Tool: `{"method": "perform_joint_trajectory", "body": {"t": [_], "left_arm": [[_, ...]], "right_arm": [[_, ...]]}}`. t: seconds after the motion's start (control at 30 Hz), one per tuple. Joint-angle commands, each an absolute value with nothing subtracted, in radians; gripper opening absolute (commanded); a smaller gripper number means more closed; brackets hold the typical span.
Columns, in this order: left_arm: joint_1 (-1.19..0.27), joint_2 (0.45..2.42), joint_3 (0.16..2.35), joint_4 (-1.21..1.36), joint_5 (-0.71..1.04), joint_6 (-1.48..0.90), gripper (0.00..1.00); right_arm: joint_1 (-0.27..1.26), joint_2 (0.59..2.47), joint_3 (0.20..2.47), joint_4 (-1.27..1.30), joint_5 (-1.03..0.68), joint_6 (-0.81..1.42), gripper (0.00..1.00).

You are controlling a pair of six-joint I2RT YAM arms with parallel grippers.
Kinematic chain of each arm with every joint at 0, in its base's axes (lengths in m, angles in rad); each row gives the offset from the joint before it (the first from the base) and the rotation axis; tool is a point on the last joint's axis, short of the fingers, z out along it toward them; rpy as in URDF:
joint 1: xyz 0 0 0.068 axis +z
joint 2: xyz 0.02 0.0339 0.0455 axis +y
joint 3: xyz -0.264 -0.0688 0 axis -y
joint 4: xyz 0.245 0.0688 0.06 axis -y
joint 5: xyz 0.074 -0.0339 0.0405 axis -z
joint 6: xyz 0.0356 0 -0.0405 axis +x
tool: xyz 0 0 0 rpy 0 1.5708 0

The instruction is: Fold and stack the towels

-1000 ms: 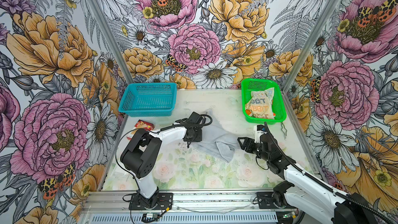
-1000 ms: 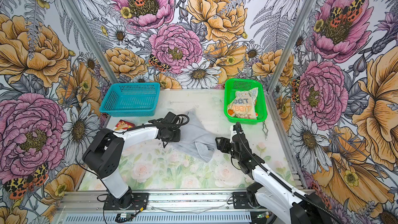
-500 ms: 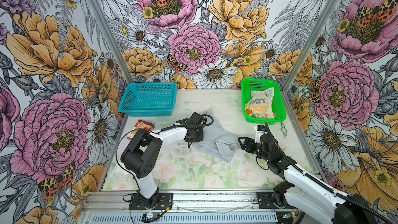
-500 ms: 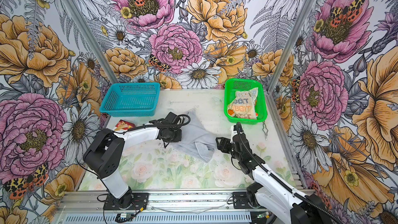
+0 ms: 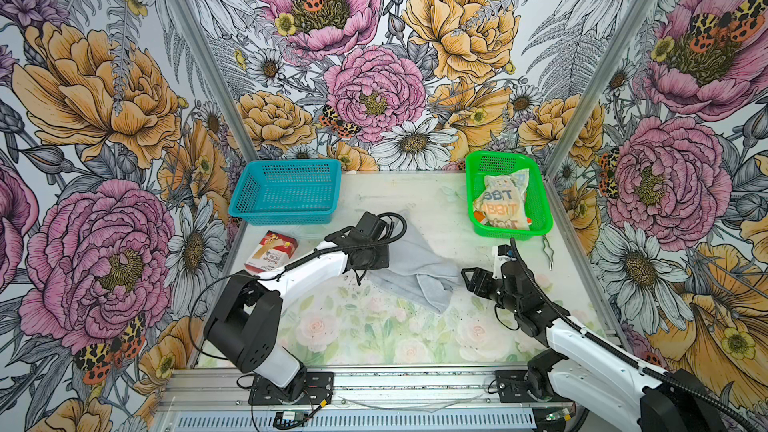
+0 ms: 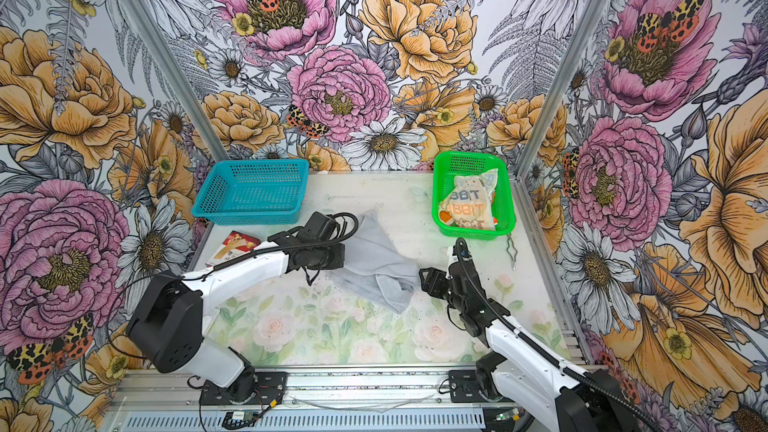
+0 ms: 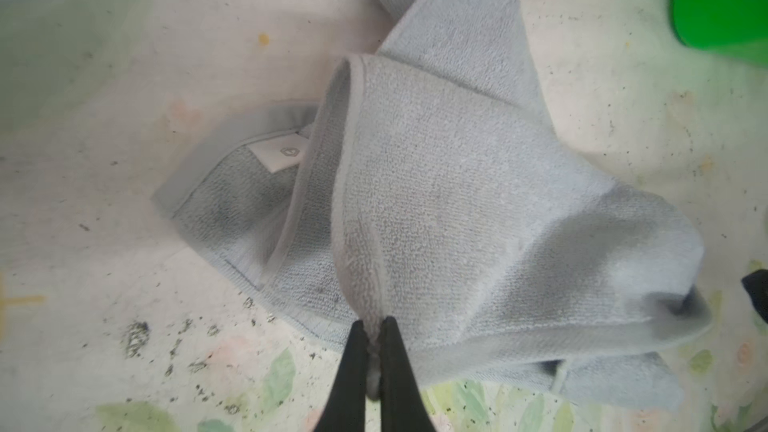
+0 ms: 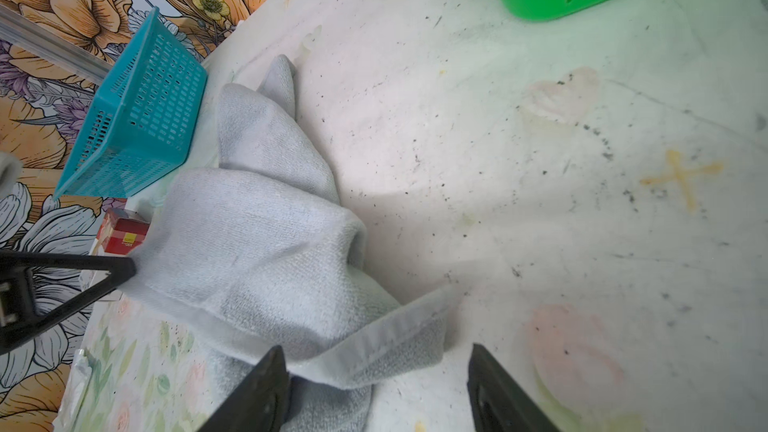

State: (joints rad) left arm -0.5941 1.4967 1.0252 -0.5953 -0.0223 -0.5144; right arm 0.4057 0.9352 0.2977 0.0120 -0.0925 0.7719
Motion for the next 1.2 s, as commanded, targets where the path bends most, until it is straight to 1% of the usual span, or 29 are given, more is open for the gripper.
{"method": "perform_joint_trajectory", "body": {"t": [0.0,0.07,0.2,0.3,0.33,0.4,0.53,0.7,0.77,0.83,1.0,1.17], "left_arm": [[-0.554,1.396,0.976,-0.647,-0.104,-0.549,0.00],[-0.536,1.364,0.949,-0.647,-0.087,-0.560,0.00],[-0.537,1.367,0.909,-0.644,-0.078,-0.582,0.00],[-0.540,1.368,0.888,-0.643,-0.090,-0.593,0.00],[-0.540,1.362,0.880,-0.644,-0.099,-0.598,0.00],[-0.539,1.345,0.867,-0.639,-0.107,-0.600,0.00],[-0.529,1.350,0.859,-0.634,-0.096,-0.588,0.00],[-0.536,1.371,0.867,-0.621,-0.086,-0.580,0.00],[-0.539,1.376,0.867,-0.615,-0.086,-0.577,0.00],[-0.542,1.379,0.868,-0.610,-0.085,-0.576,0.00],[-0.555,1.378,0.865,-0.607,-0.086,-0.579,0.00],[-0.557,1.373,0.858,-0.601,-0.089,-0.575,0.00]], "right_arm": [[0.396,0.971,0.290,0.091,-0.124,0.798,0.69],[0.394,1.022,0.297,0.136,-0.169,0.804,0.68],[0.393,1.132,0.304,0.253,-0.261,0.833,0.65],[0.394,1.211,0.304,0.339,-0.352,0.870,0.59],[0.394,1.231,0.301,0.366,-0.381,0.883,0.55],[0.398,1.240,0.286,0.399,-0.400,0.910,0.51],[0.407,1.154,0.269,0.320,-0.370,0.904,0.51],[0.408,0.996,0.298,0.069,-0.332,0.867,0.52],[0.407,0.946,0.307,-0.053,-0.306,0.861,0.52],[0.405,0.926,0.296,-0.118,-0.292,0.876,0.52],[0.411,0.943,0.244,-0.135,-0.309,0.912,0.51],[0.423,0.891,0.254,-0.136,-0.303,0.927,0.50]]}}
